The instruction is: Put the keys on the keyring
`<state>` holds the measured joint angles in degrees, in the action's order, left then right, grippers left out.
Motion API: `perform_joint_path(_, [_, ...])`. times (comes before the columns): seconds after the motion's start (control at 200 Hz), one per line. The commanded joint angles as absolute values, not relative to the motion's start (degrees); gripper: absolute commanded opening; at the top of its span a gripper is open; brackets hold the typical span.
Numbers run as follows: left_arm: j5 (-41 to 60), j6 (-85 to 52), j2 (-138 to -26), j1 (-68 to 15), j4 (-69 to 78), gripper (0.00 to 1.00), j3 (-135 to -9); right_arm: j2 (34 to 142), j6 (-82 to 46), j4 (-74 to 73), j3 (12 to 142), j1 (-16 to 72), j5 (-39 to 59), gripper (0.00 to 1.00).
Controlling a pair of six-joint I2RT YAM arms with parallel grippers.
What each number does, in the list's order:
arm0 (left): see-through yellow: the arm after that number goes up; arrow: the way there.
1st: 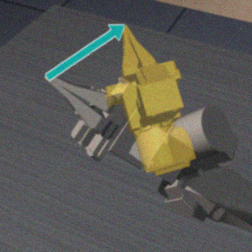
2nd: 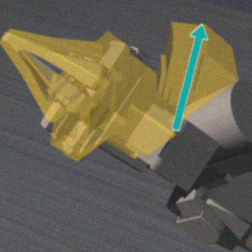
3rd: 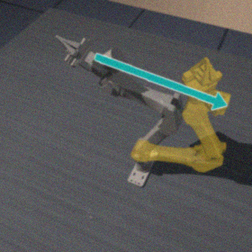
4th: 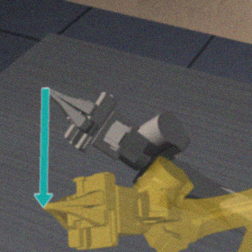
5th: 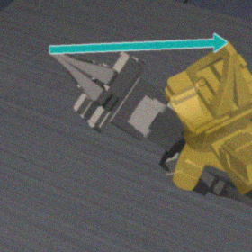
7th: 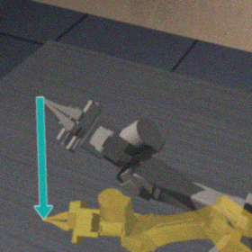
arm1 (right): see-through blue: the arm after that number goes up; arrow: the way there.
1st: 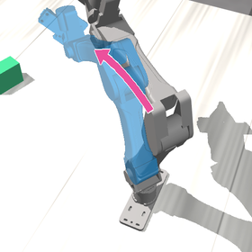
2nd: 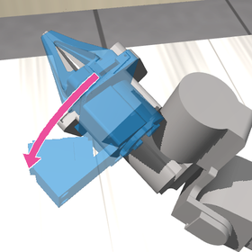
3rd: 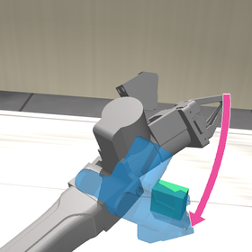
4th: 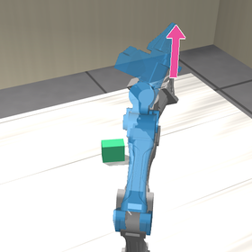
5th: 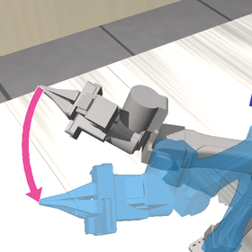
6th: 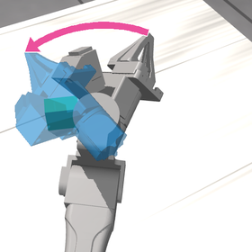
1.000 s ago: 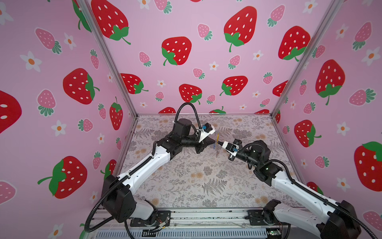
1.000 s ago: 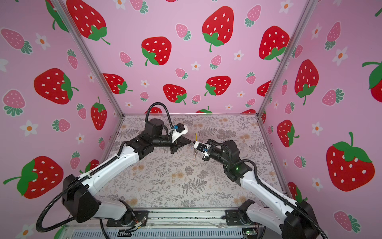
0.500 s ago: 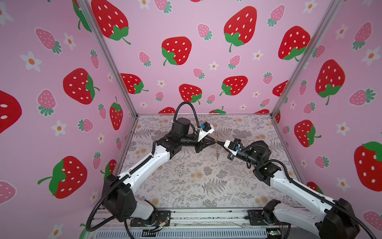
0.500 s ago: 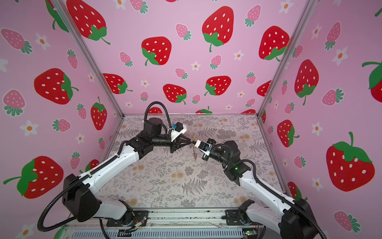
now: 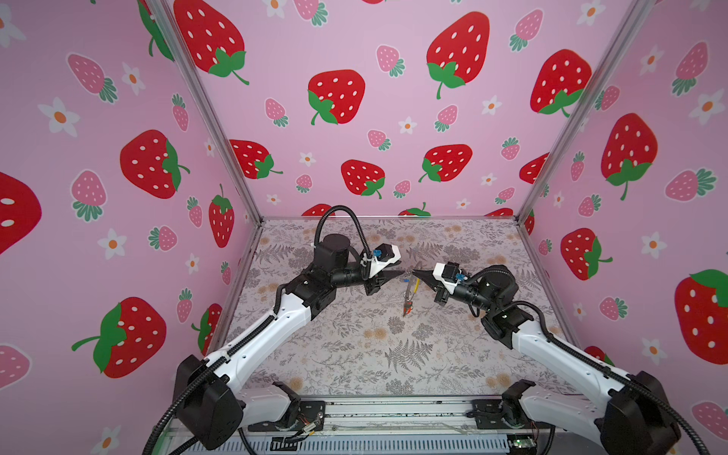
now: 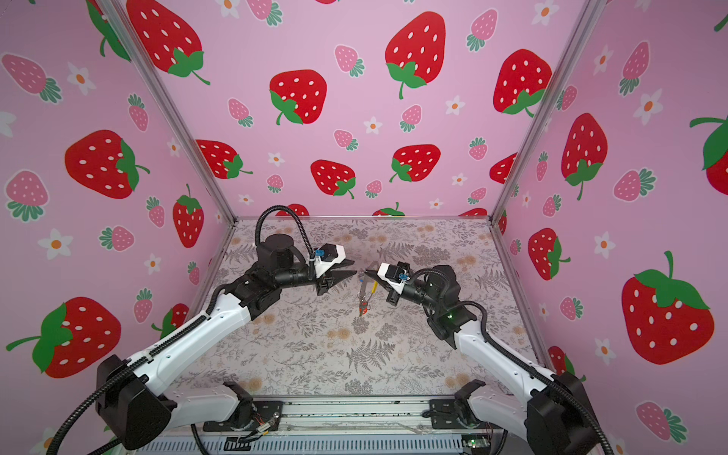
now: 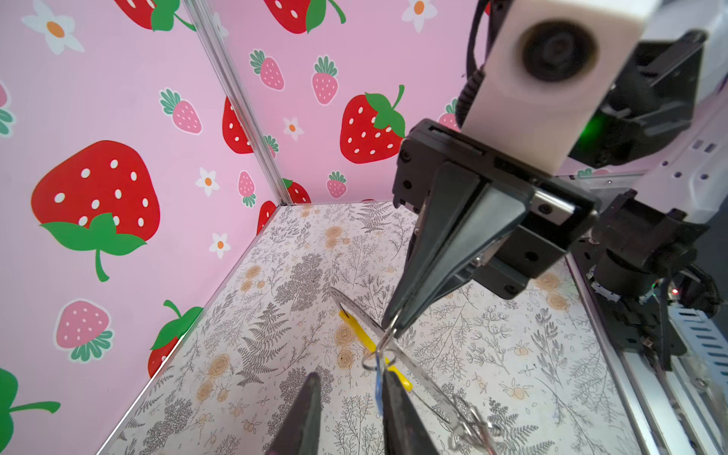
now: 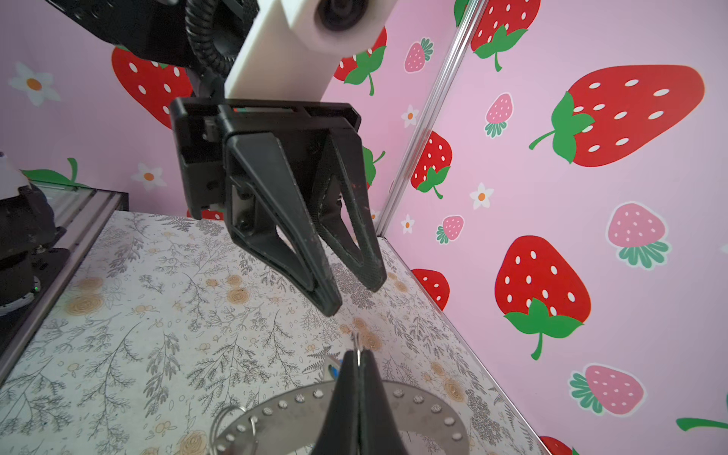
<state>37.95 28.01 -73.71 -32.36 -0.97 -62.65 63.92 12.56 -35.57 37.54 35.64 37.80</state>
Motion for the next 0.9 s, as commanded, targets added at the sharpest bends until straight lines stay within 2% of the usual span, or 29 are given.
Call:
perform_joint_path(0.0, [42.70,32.82,-75.22,-32.43,-3.95,0.26,-67.22,64.17,9.94,-39.52,38.09,34.98,41.96,0.00])
perform_joint_path(0.305, [46.87,34.83,-77.82,-32.68,-7.82,0.21,-70.44,64.18,9.40,-40.06,38.21,34.37,42.76,0.00])
perform_joint_path(0.735, [47.12,36.40,-79.15,-33.19,-9.51,0.21,-71.48,64.90,8.55,-41.00,38.76,33.62,44.79,0.00])
perform_joint_path(0.89, [46.82,37.52,-80.32,-33.74,-11.09,0.15,-72.79,65.05,8.26,-41.36,38.76,33.50,45.33,0.00])
